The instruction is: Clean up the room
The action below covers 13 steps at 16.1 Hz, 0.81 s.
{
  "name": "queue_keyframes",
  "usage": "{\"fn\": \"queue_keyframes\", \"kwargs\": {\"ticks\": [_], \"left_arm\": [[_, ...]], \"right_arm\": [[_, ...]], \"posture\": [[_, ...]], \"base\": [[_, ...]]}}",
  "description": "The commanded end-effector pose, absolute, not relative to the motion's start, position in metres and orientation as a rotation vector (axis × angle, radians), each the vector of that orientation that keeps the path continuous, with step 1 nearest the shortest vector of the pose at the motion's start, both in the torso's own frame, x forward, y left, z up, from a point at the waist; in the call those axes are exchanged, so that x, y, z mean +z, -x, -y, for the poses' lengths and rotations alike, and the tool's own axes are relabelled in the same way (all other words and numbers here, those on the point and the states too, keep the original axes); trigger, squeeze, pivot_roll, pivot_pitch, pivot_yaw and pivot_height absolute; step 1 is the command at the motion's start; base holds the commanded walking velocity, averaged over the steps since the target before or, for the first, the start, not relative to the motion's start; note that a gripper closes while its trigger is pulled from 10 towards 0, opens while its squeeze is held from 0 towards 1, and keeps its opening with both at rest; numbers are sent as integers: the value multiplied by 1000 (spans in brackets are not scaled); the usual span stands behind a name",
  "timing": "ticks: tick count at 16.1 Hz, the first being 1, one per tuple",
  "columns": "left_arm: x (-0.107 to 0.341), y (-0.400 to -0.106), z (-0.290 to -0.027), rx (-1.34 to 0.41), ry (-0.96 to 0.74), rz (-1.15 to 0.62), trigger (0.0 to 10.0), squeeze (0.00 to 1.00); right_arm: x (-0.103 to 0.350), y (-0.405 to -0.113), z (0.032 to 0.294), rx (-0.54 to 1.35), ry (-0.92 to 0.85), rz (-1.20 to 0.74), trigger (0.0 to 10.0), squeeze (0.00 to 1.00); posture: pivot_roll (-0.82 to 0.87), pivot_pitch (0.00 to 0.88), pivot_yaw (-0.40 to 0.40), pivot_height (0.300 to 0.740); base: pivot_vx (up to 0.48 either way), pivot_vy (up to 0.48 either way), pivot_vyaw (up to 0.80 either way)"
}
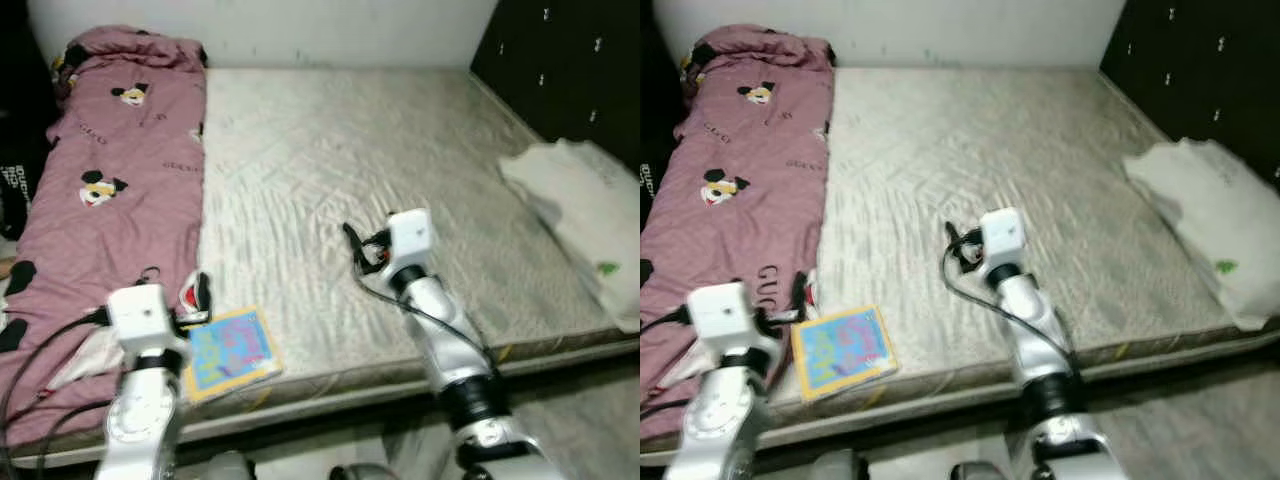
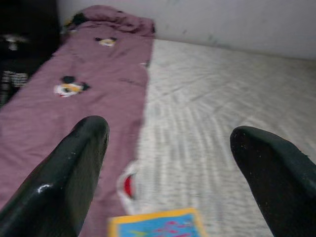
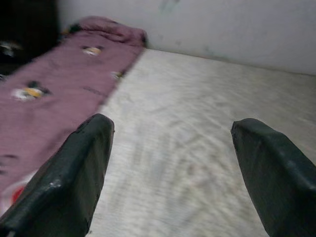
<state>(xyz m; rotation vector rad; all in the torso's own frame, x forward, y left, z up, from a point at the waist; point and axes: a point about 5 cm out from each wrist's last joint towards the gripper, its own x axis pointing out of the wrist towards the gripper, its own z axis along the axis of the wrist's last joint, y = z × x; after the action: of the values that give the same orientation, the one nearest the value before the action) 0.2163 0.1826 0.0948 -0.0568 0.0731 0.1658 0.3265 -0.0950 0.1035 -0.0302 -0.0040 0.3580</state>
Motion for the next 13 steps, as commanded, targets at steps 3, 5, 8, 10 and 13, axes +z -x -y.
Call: {"fn": "queue_keyframes", "kwargs": {"ticks": [3,5,8,10,13], "left_arm": [[99,-218,-181,158,90,-61,10000,0],[99,-219,-181,158,89,-56,10000,0],[101,-219,-182,169,73,-50,10000,0],[101,-220,-182,165,62,-52,10000,0],[105,-224,-189,207,27,-41,10000,0]], "right_arm": [[106,-328,104,327,55,13,10000,0],[104,-328,103,335,52,7,10000,0],[104,-328,101,345,50,4,10000,0],[104,-328,101,344,49,4,10000,0],[105,-329,101,338,42,5,10000,0]], "posture": [[-11,45,-53,740],[-7,42,-55,740],[-4,41,-53,740],[-3,42,-53,740],[-6,57,-48,740]], "base": [[0,480,0],[0,480,0],[0,416,0],[0,0,0],[0,0,0]]}}
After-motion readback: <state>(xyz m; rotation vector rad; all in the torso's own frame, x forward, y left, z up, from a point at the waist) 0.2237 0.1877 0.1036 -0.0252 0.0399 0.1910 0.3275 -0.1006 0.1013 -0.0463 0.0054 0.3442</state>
